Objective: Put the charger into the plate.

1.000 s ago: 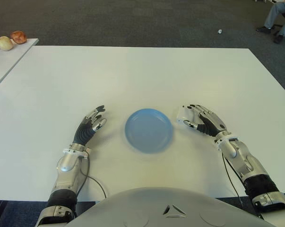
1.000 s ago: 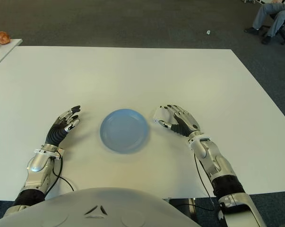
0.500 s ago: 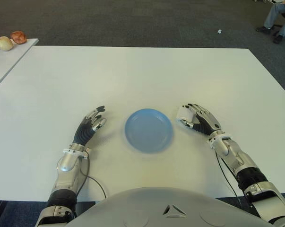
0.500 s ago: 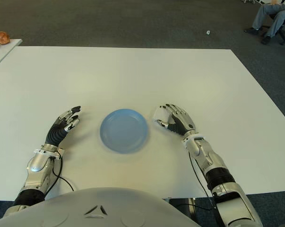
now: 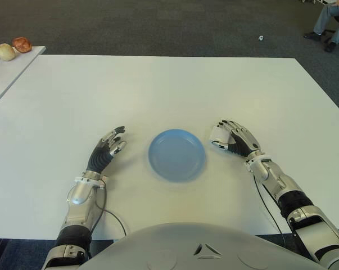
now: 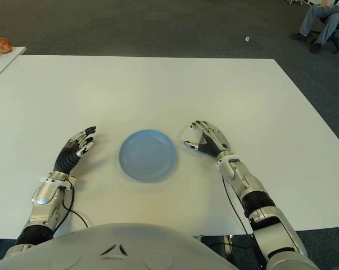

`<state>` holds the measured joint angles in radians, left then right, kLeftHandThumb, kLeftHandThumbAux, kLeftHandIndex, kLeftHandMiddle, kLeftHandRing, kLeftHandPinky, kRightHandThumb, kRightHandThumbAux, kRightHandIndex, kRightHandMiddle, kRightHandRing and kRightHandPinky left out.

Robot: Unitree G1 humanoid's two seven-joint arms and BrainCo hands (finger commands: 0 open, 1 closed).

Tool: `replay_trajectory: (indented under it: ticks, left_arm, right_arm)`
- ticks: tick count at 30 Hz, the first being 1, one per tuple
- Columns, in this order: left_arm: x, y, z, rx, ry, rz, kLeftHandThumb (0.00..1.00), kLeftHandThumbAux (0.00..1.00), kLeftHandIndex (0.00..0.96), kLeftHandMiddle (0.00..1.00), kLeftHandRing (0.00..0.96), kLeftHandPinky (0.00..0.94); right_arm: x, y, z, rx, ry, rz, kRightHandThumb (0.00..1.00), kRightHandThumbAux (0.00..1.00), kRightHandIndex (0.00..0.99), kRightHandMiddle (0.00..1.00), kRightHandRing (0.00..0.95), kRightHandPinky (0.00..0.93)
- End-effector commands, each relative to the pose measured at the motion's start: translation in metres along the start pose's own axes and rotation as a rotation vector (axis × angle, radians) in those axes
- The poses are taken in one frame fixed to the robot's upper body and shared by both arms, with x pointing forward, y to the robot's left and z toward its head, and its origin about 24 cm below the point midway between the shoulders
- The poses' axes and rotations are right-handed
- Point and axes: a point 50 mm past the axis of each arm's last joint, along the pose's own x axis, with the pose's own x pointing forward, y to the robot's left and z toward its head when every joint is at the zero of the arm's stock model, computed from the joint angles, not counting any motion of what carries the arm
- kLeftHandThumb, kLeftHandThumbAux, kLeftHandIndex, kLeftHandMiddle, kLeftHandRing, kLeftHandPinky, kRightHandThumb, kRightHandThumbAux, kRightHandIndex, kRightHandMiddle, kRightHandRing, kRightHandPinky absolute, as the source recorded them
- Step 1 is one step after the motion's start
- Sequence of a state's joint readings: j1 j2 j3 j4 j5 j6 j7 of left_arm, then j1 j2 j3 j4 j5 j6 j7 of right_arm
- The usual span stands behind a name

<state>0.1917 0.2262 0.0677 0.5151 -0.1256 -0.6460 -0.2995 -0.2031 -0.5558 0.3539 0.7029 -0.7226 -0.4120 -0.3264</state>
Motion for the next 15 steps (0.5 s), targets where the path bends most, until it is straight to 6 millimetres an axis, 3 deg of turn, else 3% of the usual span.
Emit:
replay_trajectory:
  ticks: [1,15]
  left_arm:
    - [-0.0395,-0.0164,-0.0399,-0.076,0.234,-0.017,0.0,0.493,0.257,0.142,0.086,0.051]
    - [-0.0387,-0.0153,-0.0367,-0.063,0.202,-0.007,0.0,0.49,0.275,0.168,0.105,0.067]
  right_arm:
    - [-0.0105,0.0287,-0.0003,0.005,0.032,0.096,0.274,0.185,0.0,0.0,0.0,0.0]
    - [-0.0065,0.0275,-0.0013,-0.019,0.028,0.094,0.257,0.186,0.0,0.0,0.0,0.0]
